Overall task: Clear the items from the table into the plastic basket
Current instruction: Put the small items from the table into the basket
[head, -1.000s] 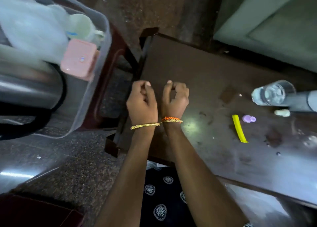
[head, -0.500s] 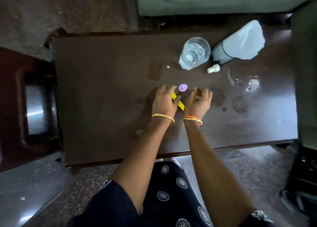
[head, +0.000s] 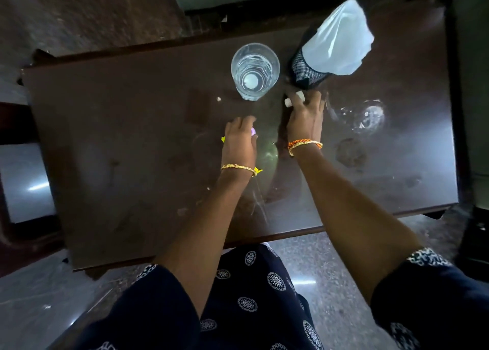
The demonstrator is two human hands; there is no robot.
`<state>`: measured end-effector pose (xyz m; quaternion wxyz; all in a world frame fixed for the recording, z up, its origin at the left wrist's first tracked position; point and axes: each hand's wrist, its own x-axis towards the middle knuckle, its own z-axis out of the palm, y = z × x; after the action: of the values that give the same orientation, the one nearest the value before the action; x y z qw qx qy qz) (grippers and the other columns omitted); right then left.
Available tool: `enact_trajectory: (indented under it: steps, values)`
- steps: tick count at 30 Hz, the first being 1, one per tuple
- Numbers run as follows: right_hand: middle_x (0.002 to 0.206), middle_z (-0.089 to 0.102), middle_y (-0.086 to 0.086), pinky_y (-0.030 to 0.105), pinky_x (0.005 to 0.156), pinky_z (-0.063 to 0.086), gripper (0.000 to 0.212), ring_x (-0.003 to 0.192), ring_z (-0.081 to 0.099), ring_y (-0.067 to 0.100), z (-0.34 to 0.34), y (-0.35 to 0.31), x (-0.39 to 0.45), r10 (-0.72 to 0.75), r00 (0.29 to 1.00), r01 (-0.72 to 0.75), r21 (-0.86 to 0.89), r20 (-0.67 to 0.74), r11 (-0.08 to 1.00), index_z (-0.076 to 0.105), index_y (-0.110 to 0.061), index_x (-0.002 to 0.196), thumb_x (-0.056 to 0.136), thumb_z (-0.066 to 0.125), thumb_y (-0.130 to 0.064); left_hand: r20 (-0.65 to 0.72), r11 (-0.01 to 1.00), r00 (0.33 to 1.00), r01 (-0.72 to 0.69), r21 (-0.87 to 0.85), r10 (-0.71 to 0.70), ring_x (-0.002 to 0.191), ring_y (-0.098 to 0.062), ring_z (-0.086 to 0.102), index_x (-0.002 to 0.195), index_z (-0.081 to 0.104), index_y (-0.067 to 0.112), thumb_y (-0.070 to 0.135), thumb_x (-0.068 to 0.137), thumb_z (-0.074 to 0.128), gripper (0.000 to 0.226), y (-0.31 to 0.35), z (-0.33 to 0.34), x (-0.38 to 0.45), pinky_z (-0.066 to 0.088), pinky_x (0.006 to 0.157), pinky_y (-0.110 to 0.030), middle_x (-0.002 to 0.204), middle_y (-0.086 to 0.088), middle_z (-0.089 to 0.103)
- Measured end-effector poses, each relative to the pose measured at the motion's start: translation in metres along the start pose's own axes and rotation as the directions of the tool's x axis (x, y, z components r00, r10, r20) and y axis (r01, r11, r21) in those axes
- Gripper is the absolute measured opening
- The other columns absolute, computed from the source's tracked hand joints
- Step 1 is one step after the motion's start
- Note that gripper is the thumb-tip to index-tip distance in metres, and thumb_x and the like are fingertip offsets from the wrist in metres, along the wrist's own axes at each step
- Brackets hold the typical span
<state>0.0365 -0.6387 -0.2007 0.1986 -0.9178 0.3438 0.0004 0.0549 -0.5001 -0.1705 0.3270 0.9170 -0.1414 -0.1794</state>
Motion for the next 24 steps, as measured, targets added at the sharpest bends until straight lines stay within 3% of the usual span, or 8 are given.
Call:
enact_trajectory:
  steps: [8, 13, 17, 21, 24]
  values:
    - [0.108, 0.050, 0.030, 0.044, 0.078, 0.044, 0.021, 0.092, 0.048, 0.042, -0.001, -0.017, -0.041, 0.107, 0.988, -0.089, 0.160, -0.109, 0.983, 0.067, -0.002, 0.101, 0.086, 0.061, -0.016, -0.084, 0.992, 0.995, 0.039, -0.120, -0.050, 0.092, -0.032, 0.056, 0.094, 0.064, -0.002, -0.002, 0.080, 0.063, 0.015, -0.008, -0.010, -0.006, 0.043, 0.077, -0.030, 0.095, -0.016, 0.066]
    - [0.095, 0.054, 0.029, 0.042, 0.077, 0.044, 0.018, 0.083, 0.050, 0.041, 0.006, -0.057, -0.092, 0.090, 0.974, -0.028, 0.283, -0.210, 0.959, 0.067, 0.003, 0.094, 0.084, 0.067, -0.012, -0.322, 0.985, 0.946, -0.026, -0.173, -0.031, 0.086, -0.031, 0.062, 0.094, 0.070, -0.002, -0.007, 0.078, 0.063, 0.018, -0.031, -0.048, -0.035, 0.050, 0.077, -0.030, 0.093, -0.020, 0.064]
    - [0.102, 0.059, 0.019, 0.037, 0.082, 0.044, 0.021, 0.092, 0.051, 0.031, 0.013, -0.122, -0.136, 0.074, 0.982, 0.015, 0.460, -0.173, 0.888, 0.068, -0.006, 0.105, 0.085, 0.066, -0.013, -0.470, 0.981, 0.872, 0.057, -0.184, -0.139, 0.091, -0.033, 0.066, 0.105, 0.067, -0.003, -0.002, 0.081, 0.065, 0.024, -0.072, -0.099, -0.070, 0.047, 0.084, -0.025, 0.098, -0.022, 0.067]
    - [0.100, 0.065, 0.015, 0.042, 0.080, 0.051, 0.019, 0.092, 0.060, 0.033, 0.015, -0.191, -0.164, -0.028, 0.991, 0.099, 0.593, -0.127, 0.799, 0.068, -0.004, 0.100, 0.082, 0.069, -0.008, -0.592, 0.958, 0.761, 0.139, -0.250, -0.265, 0.099, -0.030, 0.066, 0.108, 0.062, -0.007, 0.001, 0.081, 0.067, 0.028, -0.111, -0.156, -0.097, 0.053, 0.089, -0.029, 0.106, -0.022, 0.069]
    - [0.099, 0.067, 0.015, 0.022, 0.080, 0.052, 0.020, 0.089, 0.066, 0.027, 0.018, -0.253, -0.182, -0.169, 0.985, 0.157, 0.662, -0.047, 0.733, 0.070, -0.002, 0.100, 0.080, 0.069, -0.004, -0.704, 0.954, 0.645, 0.173, -0.245, -0.298, 0.103, -0.021, 0.062, 0.108, 0.063, -0.006, 0.002, 0.084, 0.065, 0.026, -0.147, -0.206, -0.114, 0.046, 0.093, -0.013, 0.107, -0.019, 0.069]
